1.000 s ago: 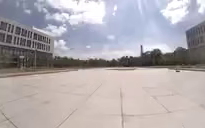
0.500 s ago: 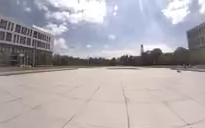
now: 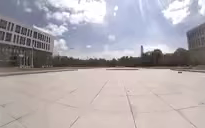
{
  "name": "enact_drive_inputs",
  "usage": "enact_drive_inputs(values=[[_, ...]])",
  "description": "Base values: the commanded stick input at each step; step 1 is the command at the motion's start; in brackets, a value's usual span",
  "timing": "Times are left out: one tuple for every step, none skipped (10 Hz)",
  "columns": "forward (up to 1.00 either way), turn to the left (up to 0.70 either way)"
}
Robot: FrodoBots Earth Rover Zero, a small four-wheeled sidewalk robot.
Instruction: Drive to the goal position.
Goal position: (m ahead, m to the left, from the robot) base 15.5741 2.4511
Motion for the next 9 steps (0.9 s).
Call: enact_drive_inputs(values=[[0.70,0.00],[0.70,0.00],[0.70,0.00],[0.70,0.00],[0.70,0.00],[0.70,0.00],[0.70,0.00],[0.70,0.00],[0.70,0.00]])
